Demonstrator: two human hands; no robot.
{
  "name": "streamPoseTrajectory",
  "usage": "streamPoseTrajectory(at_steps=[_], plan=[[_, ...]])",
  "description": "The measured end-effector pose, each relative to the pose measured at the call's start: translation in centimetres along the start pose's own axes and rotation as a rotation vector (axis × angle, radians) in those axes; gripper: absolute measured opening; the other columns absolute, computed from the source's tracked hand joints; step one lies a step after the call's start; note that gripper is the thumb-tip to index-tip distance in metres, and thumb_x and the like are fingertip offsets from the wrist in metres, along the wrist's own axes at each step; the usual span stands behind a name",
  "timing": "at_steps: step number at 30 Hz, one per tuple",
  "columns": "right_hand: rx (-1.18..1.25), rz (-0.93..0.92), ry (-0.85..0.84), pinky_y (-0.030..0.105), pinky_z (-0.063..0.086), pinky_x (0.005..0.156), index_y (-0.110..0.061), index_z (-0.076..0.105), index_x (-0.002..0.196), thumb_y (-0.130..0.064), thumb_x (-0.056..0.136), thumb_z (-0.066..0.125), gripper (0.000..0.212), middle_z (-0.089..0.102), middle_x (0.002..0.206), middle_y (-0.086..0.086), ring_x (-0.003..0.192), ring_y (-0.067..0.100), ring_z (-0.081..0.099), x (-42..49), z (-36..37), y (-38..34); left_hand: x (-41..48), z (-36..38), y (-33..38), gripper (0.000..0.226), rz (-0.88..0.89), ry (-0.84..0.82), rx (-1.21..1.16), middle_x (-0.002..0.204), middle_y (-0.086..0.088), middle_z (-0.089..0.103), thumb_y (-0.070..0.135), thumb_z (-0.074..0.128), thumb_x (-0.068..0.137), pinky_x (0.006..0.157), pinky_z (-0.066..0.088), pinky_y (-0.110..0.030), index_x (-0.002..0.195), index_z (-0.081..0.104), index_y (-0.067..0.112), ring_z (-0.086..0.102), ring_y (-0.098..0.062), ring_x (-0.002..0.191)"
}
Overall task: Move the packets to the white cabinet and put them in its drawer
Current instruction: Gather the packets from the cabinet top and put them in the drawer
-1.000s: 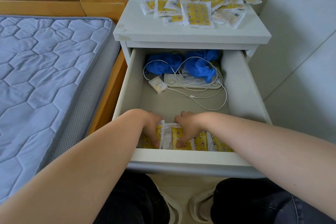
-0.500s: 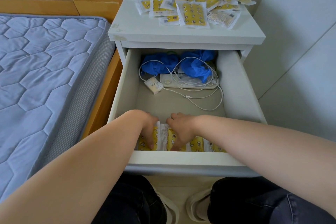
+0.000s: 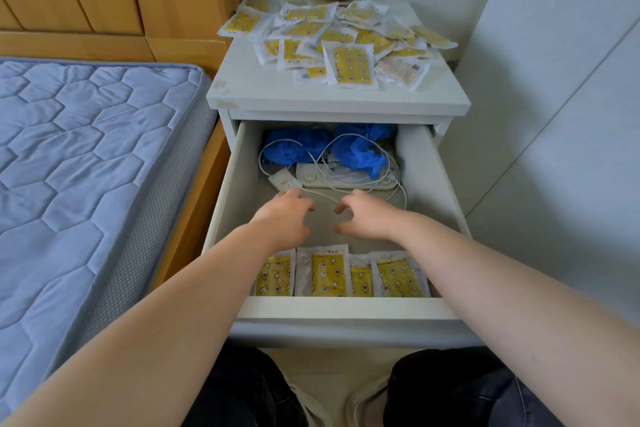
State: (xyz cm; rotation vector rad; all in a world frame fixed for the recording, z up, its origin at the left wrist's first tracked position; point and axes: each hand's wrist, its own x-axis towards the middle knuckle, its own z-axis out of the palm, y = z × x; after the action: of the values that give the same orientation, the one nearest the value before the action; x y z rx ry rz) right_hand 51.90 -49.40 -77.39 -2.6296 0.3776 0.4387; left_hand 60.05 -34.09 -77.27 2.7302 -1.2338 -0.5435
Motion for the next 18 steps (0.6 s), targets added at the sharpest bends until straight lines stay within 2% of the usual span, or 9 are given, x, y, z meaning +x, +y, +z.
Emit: streamPoseTrajectory(at_steps=[4, 6, 10, 12, 14, 18], plan=[[0.081, -0.002, 0.159, 0.029, 0.041, 0.085, -0.015, 0.057, 0.122, -0.035, 0.089, 0.059, 0.039, 0.049, 0.124, 0.005, 0.108, 0.021, 0.053, -1.9, -3.1, -0.2, -0.6, -3.1, 2.2, 0.040, -0.001, 0.183, -0.131, 0.133, 0.000, 0.046, 0.017, 0.054, 0.091, 0.096, 0.045, -0.034, 0.131, 0.053, 0.021, 0.048, -0.020, 0.118], [0.076, -0.002, 0.220, 0.031, 0.042, 0.088, -0.015, 0.058, 0.120, -0.032, 0.090, 0.057, 0.035, 0.050, 0.124, 0.004, 0.110, 0.021, 0.053, -2.5, -5.3, 0.2, -0.5, -5.2, 3.5, 0.035, 0.015, 0.260, -0.170, 0.126, 0.000, 0.050, 0.016, 0.050, 0.093, 0.093, 0.045, -0.034, 0.127, 0.056, 0.020, 0.051, -0.020, 0.113], [0.115, 0.016, 0.339, 0.031, 0.045, 0.089, -0.014, 0.061, 0.117, -0.021, 0.090, 0.055, 0.028, 0.054, 0.122, 0.003, 0.108, 0.021, 0.054, -3.2, -10.0, 1.2, 0.8, -8.6, 5.3, 0.033, 0.067, 0.430, -0.218, 0.126, 0.000, 0.053, 0.009, 0.050, 0.090, 0.094, 0.040, -0.029, 0.121, 0.062, 0.016, 0.044, -0.019, 0.120], [0.149, 0.016, 0.411, 0.033, 0.048, 0.087, -0.013, 0.064, 0.113, -0.016, 0.090, 0.054, 0.025, 0.059, 0.118, 0.004, 0.103, 0.021, 0.057, -3.3, -11.8, 1.7, 1.9, -10.1, 5.7, 0.040, 0.057, 0.499, -0.182, 0.140, -0.002, 0.043, 0.009, 0.052, 0.090, 0.104, 0.034, -0.030, 0.128, 0.056, 0.016, 0.033, -0.021, 0.132], [0.168, 0.014, 0.475, 0.031, 0.046, 0.090, -0.012, 0.063, 0.115, -0.011, 0.090, 0.052, 0.027, 0.058, 0.119, 0.003, 0.107, 0.020, 0.055, -3.2, -13.2, 2.1, 3.2, -11.2, 5.8, 0.049, 0.020, 0.505, -0.138, 0.152, -0.005, 0.027, 0.013, 0.052, 0.091, 0.115, 0.024, -0.036, 0.140, 0.044, 0.017, 0.017, -0.023, 0.142], [0.141, 0.027, 0.582, 0.031, 0.037, 0.099, -0.012, 0.052, 0.128, -0.009, 0.090, 0.052, 0.038, 0.048, 0.132, 0.005, 0.123, 0.019, 0.042, -2.3, -15.2, 3.3, 6.4, -13.0, 4.4, 0.058, -0.094, 0.510, -0.101, 0.159, -0.008, 0.010, 0.028, 0.046, 0.097, 0.119, 0.012, -0.041, 0.150, 0.022, 0.019, 0.003, -0.027, 0.147]])
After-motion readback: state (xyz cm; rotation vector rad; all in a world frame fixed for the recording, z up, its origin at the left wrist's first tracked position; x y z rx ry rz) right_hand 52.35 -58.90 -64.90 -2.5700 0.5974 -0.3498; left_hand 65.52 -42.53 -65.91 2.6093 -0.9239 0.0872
